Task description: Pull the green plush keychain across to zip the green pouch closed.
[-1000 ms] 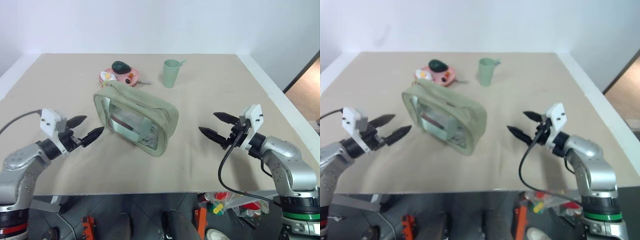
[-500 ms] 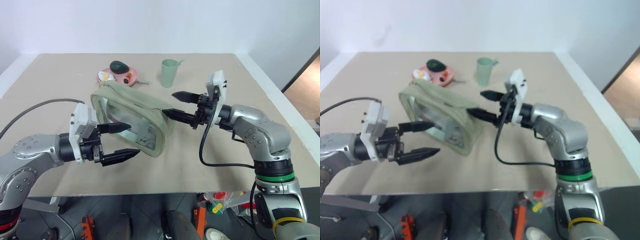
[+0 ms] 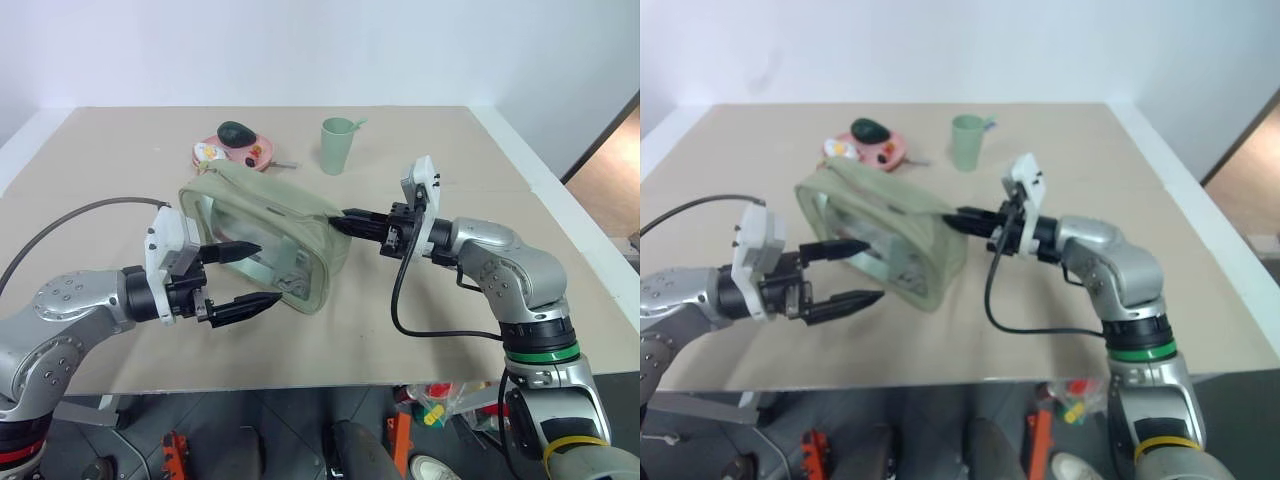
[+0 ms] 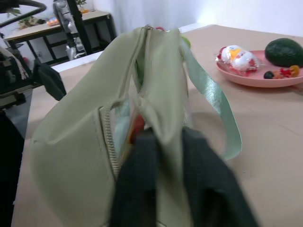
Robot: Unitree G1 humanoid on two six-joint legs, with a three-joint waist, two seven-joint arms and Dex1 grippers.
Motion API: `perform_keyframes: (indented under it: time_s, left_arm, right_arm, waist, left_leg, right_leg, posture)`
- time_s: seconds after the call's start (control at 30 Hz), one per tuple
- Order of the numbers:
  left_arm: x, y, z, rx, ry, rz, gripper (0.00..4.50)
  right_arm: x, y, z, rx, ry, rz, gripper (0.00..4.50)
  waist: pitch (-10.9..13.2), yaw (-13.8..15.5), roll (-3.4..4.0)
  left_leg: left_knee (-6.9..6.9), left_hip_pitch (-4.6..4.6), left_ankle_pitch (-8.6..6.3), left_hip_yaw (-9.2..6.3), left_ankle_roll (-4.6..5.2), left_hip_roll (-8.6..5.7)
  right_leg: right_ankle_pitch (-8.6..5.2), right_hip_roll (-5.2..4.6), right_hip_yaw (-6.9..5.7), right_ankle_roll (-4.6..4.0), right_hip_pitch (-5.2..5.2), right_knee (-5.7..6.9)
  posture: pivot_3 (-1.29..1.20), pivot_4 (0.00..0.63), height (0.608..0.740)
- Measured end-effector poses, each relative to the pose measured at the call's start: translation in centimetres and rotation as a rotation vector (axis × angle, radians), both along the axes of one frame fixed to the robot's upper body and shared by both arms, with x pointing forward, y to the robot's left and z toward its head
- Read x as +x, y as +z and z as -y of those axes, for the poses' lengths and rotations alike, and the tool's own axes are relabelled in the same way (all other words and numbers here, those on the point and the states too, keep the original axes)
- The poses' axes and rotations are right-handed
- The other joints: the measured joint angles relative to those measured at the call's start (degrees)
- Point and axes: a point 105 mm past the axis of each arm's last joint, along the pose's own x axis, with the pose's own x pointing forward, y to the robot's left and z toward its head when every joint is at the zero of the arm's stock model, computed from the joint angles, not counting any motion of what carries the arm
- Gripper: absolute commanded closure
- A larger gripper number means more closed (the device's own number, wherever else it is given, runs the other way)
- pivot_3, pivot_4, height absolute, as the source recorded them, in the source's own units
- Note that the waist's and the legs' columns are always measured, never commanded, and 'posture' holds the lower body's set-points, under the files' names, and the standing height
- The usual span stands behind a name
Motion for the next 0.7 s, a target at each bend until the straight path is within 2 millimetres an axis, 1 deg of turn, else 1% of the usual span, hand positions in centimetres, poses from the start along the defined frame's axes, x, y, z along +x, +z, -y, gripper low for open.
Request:
perform_keyframes:
  time_s: [0.13,0.23,0.3,0.33,0.43,0.53,0.6,0.63,0.7]
  left_arm:
    - [0.1,0.0,0.2,0.004,-0.004,0.005,0.0]
    - [0.1,0.2,0.3,0.003,-0.01,0.013,0.0]
    - [0.1,0.2,0.5,0.002,-0.017,0.013,0.0]
    - [0.1,0.2,0.7,0.0,-0.025,0.014,0.0]
    - [0.1,0.1,0.9,0.003,-0.031,0.011,0.0]
    - [0.1,-0.1,1.2,-0.002,-0.041,0.005,0.0]
    - [0.1,-0.2,1.3,-0.001,-0.042,0.004,0.0]
    - [0.1,-0.2,1.3,-0.002,-0.04,0.005,0.0]
    - [0.2,-0.2,1.3,-0.005,-0.034,0.007,0.0]
  right_arm:
    - [-0.2,0.0,0.2,-0.021,0.025,0.026,4.39]
    - [0.1,0.5,0.8,-0.125,0.075,0.119,4.39]
    - [1.1,1.3,1.3,-0.213,0.105,0.209,4.39]
    - [1.9,2.2,1.9,-0.27,0.113,0.279,4.39]
    - [3.6,3.8,2.7,-0.355,0.136,0.384,4.39]
    - [5.1,4.1,3.2,-0.395,0.144,0.384,3.37]
    - [5.4,4.0,3.7,-0.407,0.148,0.363,2.69]
    - [5.6,3.8,3.7,-0.392,0.151,0.342,2.46]
    - [5.7,3.7,3.6,-0.352,0.15,0.315,1.61]
  waist:
    - [0.0,0.0,0.01]
    - [0.03,-0.02,0.05]
    - [0.06,-0.06,0.05]
    - [0.06,-0.15,0.04]
    - [0.06,-0.51,0.03]
    - [0.06,-0.58,0.03]
    - [0.06,-0.57,0.02]
    - [0.06,-0.56,0.02]
    - [0.06,-0.56,0.02]
  left_leg:
    - [0.0,0.0,0.0,0.01,0.0,0.0]
    - [0.02,-0.01,0.0,0.11,0.0,-0.02]
    - [0.08,0.0,0.0,0.2,0.0,-0.02]
    - [0.08,0.0,0.0,0.31,0.0,-0.02]
    - [0.06,0.04,0.0,0.39,0.0,0.0]
    - [0.03,0.0,0.0,0.46,0.0,0.02]
    - [0.0,-0.15,0.0,0.45,0.0,0.04]
    - [0.0,-0.21,-0.01,0.47,0.0,0.05]
    - [-0.01,-0.27,-0.01,0.49,0.0,0.06]
  right_leg:
    - [0.04,0.0,0.01,0.06,-0.01,0.0]
    - [-0.03,0.0,0.09,-0.06,-0.05,-0.01]
    - [0.0,0.0,0.16,-0.07,-0.06,-0.01]
    - [0.04,0.0,0.24,-0.08,-0.11,-0.01]
    - [0.07,0.03,0.35,-0.05,-0.11,-0.01]
    - [0.23,0.05,0.45,0.21,-0.21,0.0]
    - [0.24,0.06,0.47,0.22,-0.36,0.03]
    - [0.24,0.07,0.5,0.23,-0.44,0.05]
    - [0.25,0.08,0.53,0.23,-0.53,0.08]
  posture:
    - [0.0,0.15,0.74]
    - [0.0,0.15,0.74]
    - [0.0,0.15,0.74]
    - [0.0,0.15,0.74]
    - [0.0,0.15,0.74]
    - [0.0,0.15,0.74]
    - [0.0,0.15,0.74]
    - [0.0,0.15,0.74]
    - [0.0,0.15,0.74]
